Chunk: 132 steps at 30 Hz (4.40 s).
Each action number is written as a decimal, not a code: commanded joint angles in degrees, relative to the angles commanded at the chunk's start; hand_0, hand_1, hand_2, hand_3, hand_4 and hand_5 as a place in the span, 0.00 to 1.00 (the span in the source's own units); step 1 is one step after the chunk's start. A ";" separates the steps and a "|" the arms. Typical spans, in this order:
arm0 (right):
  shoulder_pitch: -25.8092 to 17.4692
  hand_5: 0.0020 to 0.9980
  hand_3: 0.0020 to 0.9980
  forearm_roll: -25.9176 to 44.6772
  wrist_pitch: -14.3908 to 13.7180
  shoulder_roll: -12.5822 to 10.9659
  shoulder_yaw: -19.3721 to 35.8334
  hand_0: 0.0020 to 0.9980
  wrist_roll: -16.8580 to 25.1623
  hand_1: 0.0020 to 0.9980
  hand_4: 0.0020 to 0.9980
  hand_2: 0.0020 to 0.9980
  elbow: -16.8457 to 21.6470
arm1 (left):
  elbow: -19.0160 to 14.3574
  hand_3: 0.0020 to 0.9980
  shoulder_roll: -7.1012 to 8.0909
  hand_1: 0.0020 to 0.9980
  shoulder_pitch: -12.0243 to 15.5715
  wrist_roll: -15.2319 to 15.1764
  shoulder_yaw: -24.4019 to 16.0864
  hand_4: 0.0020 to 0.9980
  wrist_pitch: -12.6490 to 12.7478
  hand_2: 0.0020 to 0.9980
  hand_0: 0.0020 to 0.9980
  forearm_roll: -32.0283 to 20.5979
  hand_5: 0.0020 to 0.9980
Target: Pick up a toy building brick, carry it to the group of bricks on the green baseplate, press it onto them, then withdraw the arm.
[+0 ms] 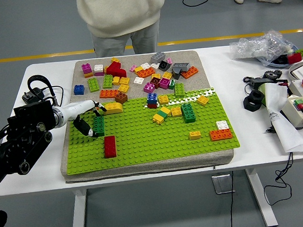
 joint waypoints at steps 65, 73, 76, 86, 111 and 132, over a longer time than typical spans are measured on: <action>-0.25 0.77 0.77 0.28 -0.15 -0.28 0.46 0.77 -0.19 0.70 1.00 0.75 0.00 | -15.31 0.58 4.77 0.73 7.56 1.82 -7.95 0.40 -1.18 0.51 0.63 -5.83 0.00; -0.22 0.77 0.77 0.47 -0.23 -0.59 0.69 0.78 -0.11 0.70 1.00 0.75 0.00 | -22.08 0.58 6.03 0.72 11.72 3.38 -9.58 0.41 -2.27 0.51 0.63 -6.89 0.00; -0.27 0.77 0.77 0.56 -0.27 -0.66 0.80 0.78 -0.10 0.70 1.00 0.75 0.00 | -24.45 0.57 6.41 0.71 13.34 3.95 -9.88 0.40 -2.72 0.51 0.63 -7.41 0.00; -0.45 0.77 0.77 0.67 -0.34 -0.75 1.11 0.78 -0.23 0.70 1.00 0.75 0.00 | -30.17 0.57 6.75 0.71 17.53 5.90 -10.75 0.40 -3.55 0.51 0.62 -8.92 0.00; -0.56 0.77 0.77 0.36 -0.32 -0.51 1.10 0.77 -0.26 0.70 1.00 0.75 0.00 | -29.90 0.57 5.27 0.70 19.69 5.56 -10.48 0.41 -2.61 0.51 0.63 -9.33 0.00; -0.63 0.77 0.77 0.49 -0.25 -0.42 1.09 0.78 -0.27 0.70 1.00 0.75 0.00 | -29.03 0.59 4.68 0.75 19.92 5.01 -10.69 0.51 -2.56 0.52 0.76 -8.81 0.00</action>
